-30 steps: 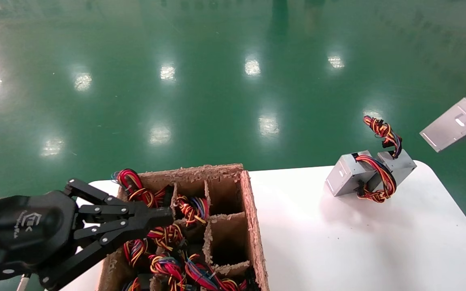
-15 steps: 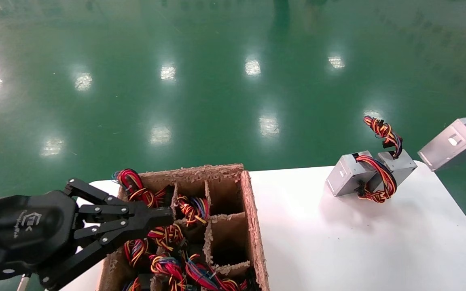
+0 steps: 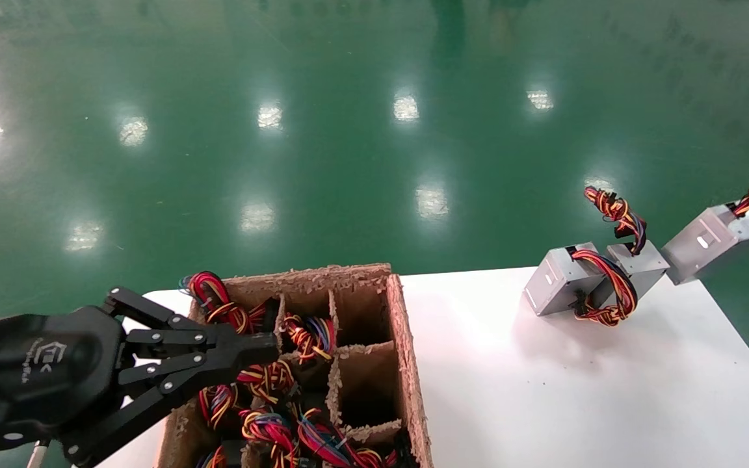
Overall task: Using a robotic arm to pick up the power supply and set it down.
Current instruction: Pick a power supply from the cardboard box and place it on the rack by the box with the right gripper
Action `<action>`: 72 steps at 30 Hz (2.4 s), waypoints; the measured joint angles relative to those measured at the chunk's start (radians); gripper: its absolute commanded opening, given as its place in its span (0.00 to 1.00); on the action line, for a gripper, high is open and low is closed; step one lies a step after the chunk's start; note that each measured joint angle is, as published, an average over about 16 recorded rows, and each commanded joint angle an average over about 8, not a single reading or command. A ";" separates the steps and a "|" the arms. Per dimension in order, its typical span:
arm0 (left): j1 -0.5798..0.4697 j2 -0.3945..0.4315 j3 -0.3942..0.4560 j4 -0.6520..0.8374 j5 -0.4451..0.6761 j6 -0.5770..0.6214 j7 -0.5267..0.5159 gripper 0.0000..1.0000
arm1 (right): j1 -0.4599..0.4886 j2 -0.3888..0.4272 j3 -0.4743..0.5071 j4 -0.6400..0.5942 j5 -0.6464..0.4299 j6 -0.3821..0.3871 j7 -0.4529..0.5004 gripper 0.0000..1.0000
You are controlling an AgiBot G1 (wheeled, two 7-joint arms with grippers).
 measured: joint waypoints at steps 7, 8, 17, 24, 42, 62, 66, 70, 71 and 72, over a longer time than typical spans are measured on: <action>0.000 0.000 0.000 0.000 0.000 0.000 0.000 0.00 | -0.001 -0.020 -0.009 -0.028 -0.012 0.002 -0.010 0.00; 0.000 0.000 0.000 0.000 0.000 0.000 0.000 0.00 | -0.002 -0.023 -0.010 -0.032 -0.014 0.002 -0.012 0.00; 0.000 0.000 0.000 0.000 0.000 0.000 0.000 0.00 | -0.008 -0.044 -0.020 -0.068 -0.028 0.008 -0.025 0.00; 0.000 0.000 0.000 0.000 0.000 0.000 0.000 0.00 | -0.012 -0.064 -0.027 -0.091 -0.037 0.015 -0.031 0.00; 0.000 0.000 0.000 0.000 0.000 0.000 0.000 0.00 | -0.015 -0.118 -0.039 -0.124 -0.054 0.048 -0.044 0.00; 0.000 0.000 0.000 0.000 0.000 0.000 0.000 0.00 | -0.016 -0.140 -0.059 -0.136 -0.081 0.054 -0.017 1.00; 0.000 0.000 0.000 0.000 0.000 0.000 0.000 0.00 | -0.018 -0.140 -0.060 -0.137 -0.084 0.054 -0.013 1.00; 0.000 0.000 0.000 0.000 0.000 0.000 0.000 0.00 | -0.020 -0.139 -0.062 -0.139 -0.086 0.053 -0.010 1.00; 0.000 0.000 0.000 0.000 0.000 0.000 0.000 0.00 | -0.021 -0.139 -0.062 -0.140 -0.086 0.052 -0.009 1.00; 0.000 0.000 0.000 0.000 0.000 0.000 0.000 0.00 | -0.021 -0.138 -0.063 -0.140 -0.087 0.052 -0.008 1.00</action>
